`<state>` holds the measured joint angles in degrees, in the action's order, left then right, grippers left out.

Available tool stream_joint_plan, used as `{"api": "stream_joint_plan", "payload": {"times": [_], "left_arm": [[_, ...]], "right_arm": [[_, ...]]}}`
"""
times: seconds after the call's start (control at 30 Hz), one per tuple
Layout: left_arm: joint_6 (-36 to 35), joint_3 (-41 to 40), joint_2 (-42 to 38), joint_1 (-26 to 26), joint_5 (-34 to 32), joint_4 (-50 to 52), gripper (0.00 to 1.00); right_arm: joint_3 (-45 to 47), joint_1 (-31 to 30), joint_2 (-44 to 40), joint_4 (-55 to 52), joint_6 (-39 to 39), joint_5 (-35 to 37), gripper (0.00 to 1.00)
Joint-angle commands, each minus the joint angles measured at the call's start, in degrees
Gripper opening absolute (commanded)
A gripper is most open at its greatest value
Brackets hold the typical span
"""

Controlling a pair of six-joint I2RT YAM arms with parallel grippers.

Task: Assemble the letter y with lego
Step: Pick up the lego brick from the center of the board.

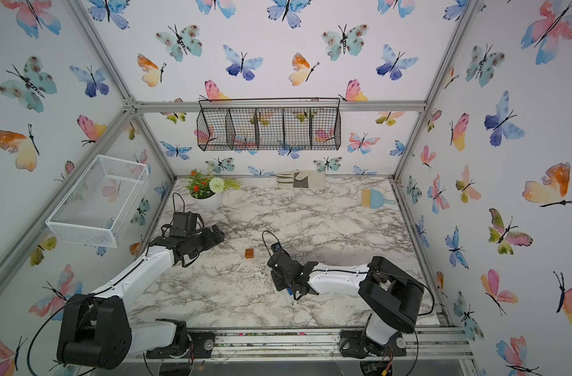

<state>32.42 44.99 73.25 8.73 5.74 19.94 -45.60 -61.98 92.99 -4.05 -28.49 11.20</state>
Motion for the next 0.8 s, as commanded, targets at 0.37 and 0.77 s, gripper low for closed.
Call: {"api": "stream_joint_plan", "payload": {"times": [0.37, 0.77], "left_arm": [[0.31, -0.61, 0.27, 0.25, 0.90, -0.57, 0.98], [0.62, -0.77, 0.49, 0.29, 1.37, -1.05, 0.98]], "right_arm": [[-1.24, -0.25, 1.29, -1.63, -0.27, -1.70, 0.46], [-2.21, -0.25, 2.62, -2.24, -0.21, -1.75, 0.42]]}}
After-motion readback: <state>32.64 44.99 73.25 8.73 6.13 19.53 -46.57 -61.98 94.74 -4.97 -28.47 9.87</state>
